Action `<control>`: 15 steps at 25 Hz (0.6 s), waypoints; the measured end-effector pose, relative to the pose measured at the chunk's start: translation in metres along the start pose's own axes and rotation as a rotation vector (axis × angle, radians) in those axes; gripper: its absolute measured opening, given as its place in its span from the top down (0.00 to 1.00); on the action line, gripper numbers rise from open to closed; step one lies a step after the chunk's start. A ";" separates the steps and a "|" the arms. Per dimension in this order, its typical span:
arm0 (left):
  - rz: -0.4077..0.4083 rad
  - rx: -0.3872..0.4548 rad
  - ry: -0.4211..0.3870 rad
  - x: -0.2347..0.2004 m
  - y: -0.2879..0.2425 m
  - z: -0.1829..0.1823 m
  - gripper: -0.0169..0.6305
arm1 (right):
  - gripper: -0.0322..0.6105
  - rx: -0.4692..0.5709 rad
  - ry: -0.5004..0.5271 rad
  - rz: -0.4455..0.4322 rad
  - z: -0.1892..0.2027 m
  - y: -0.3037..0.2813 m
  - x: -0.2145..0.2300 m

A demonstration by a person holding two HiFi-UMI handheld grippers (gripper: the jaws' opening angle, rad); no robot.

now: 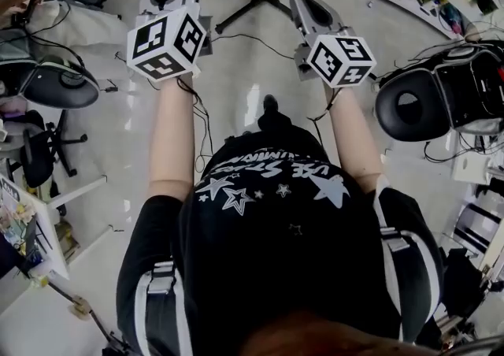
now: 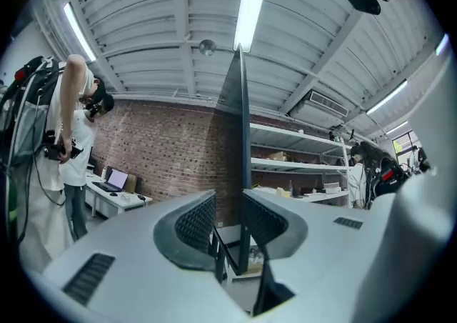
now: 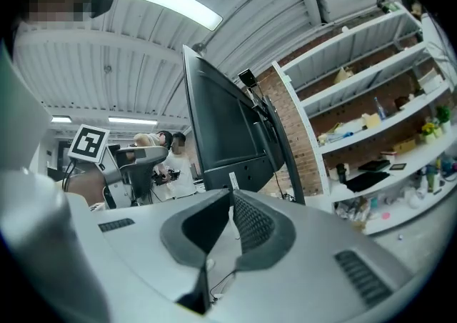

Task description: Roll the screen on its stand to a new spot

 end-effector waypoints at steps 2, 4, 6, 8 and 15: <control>0.014 -0.017 0.024 -0.004 0.016 0.008 0.81 | 0.94 -0.016 -0.007 0.008 0.009 0.006 -0.011; 0.031 -0.041 0.047 -0.005 0.031 0.019 0.81 | 0.94 -0.036 -0.015 0.022 0.021 0.015 -0.020; 0.043 -0.064 0.068 -0.004 0.047 0.032 0.81 | 0.94 -0.053 -0.020 0.038 0.031 0.027 -0.026; 0.044 -0.081 0.077 0.000 0.059 0.042 0.81 | 0.94 -0.061 -0.022 0.049 0.038 0.038 -0.029; 0.053 -0.104 0.033 0.024 0.095 0.051 0.81 | 0.94 -0.022 -0.027 0.028 0.034 0.061 -0.029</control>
Point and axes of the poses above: the fingertips, and each gripper's own axes: y backward along the fingers, x to its right, z out of its underside, the point moved 5 cm from there along y, backward along the fingers, and after that the axes turned 15 degrees about -z, right-handed, at the moved point
